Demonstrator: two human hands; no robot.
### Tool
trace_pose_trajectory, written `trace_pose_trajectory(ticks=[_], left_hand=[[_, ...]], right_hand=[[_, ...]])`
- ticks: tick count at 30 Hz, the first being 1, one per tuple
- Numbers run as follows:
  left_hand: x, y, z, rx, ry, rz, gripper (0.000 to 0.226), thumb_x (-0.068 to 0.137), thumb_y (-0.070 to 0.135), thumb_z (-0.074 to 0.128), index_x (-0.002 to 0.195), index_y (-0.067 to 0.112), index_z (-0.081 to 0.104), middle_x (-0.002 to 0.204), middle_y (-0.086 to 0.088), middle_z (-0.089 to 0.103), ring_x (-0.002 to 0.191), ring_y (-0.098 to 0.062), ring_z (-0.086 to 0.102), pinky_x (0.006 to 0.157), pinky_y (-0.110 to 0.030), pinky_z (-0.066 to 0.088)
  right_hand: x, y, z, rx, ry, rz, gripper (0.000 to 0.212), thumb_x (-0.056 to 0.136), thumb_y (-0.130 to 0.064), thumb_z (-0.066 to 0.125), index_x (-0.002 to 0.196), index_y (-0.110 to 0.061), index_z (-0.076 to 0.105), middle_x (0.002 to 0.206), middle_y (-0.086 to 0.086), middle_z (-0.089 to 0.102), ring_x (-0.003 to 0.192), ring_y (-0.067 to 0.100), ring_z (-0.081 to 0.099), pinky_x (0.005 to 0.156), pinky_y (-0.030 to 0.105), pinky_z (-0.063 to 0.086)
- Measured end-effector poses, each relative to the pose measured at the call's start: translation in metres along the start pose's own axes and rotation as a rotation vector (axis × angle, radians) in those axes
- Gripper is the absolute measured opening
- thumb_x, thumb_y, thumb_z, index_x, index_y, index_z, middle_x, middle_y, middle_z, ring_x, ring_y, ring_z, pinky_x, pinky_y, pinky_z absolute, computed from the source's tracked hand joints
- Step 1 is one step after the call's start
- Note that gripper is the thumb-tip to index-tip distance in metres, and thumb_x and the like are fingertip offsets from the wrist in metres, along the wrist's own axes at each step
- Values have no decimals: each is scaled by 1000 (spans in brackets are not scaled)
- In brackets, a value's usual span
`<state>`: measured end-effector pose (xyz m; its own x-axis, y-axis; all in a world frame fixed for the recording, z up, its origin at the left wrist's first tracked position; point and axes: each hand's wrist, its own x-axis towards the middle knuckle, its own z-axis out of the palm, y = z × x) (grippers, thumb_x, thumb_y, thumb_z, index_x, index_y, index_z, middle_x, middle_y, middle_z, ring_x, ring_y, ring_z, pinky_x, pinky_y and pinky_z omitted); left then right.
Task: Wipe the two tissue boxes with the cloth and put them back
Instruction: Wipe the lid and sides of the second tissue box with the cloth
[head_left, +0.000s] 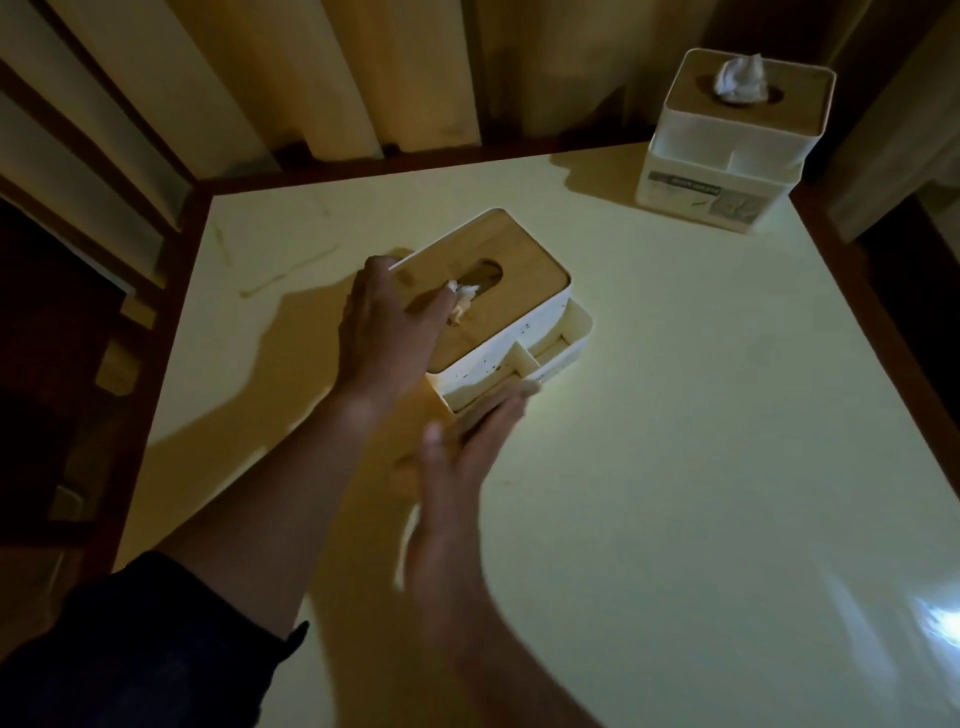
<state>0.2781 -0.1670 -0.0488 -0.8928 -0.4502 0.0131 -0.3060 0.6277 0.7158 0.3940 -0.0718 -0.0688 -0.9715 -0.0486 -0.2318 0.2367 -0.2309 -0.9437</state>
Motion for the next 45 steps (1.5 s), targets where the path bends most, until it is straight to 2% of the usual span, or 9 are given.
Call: trace_pose_trajectory(ticks=[5, 10, 14, 22, 25, 29, 35, 40, 45], left_hand=[[-1, 1, -3, -10, -15, -37, 51, 90, 53, 64, 128, 20, 54, 125, 0, 61, 115, -25, 58, 93, -39, 50], [-8, 2, -2, -54, 29, -101, 52, 88, 57, 62, 124, 21, 53, 121, -2, 61, 112, -28, 59, 96, -48, 52], [-9, 4, -1, -49, 44, -109, 50, 91, 54, 62, 125, 19, 53, 122, -3, 60, 112, -28, 58, 98, -47, 50], [-9, 5, -3, -44, 9, -106, 50, 91, 54, 63, 128, 22, 51, 126, 1, 60, 117, -26, 57, 99, -46, 48], [-9, 6, -4, -49, 31, -116, 50, 93, 53, 63, 128, 20, 51, 128, -1, 59, 119, -27, 56, 99, -41, 46], [-10, 6, 0, -37, 52, -117, 53, 93, 52, 62, 131, 17, 49, 128, -3, 57, 115, -24, 54, 89, -32, 41], [-10, 5, 3, -31, 73, -127, 56, 94, 52, 62, 133, 15, 48, 130, -5, 56, 117, -25, 53, 87, -30, 36], [-10, 5, 1, -29, 66, -109, 57, 95, 50, 62, 136, 14, 47, 132, -5, 55, 106, -15, 44, 84, -30, 34], [-10, 5, 1, -56, 75, -113, 54, 93, 48, 63, 135, 17, 49, 129, -2, 56, 109, -17, 48, 86, -31, 37]], right_hand=[[4, 6, -8, 44, 22, -117, 87, 96, -78, 44, 161, -61, -11, 175, -30, -15, 164, 1, -11, 134, 56, 7], [95, -8, -59, 68, 83, 0, 97, 83, -92, 56, 164, -55, 18, 173, -7, 34, 165, 33, 20, 127, 68, 11], [82, -19, -49, 90, 125, 8, 92, 85, -78, 66, 162, -56, 21, 166, -15, 43, 158, 25, 36, 125, 58, 33], [-8, -2, 2, -132, 28, -81, 116, 88, -36, 69, 165, -46, -19, 175, -29, -15, 163, -1, -12, 135, 50, 7], [23, -4, -12, -101, 75, -77, 119, 80, -35, 74, 169, -44, -4, 179, -14, 7, 166, 16, 11, 133, 57, 19], [68, -22, -38, 74, 162, 64, 98, 78, -40, 76, 163, -50, 27, 158, -13, 53, 143, 21, 57, 118, 61, 45], [27, -31, -22, -152, 161, 60, 101, 81, -15, 67, 166, -49, 23, 150, -26, 57, 134, 3, 60, 108, 49, 57], [1, -27, -28, -397, 198, -33, 62, 94, 7, 56, 147, -26, 59, 111, -8, 78, 92, 9, 74, 81, 31, 64], [-3, -75, -47, -240, 228, 38, 56, 81, -10, 59, 124, -44, 73, 109, 3, 80, 104, 26, 77, 92, 49, 62]])
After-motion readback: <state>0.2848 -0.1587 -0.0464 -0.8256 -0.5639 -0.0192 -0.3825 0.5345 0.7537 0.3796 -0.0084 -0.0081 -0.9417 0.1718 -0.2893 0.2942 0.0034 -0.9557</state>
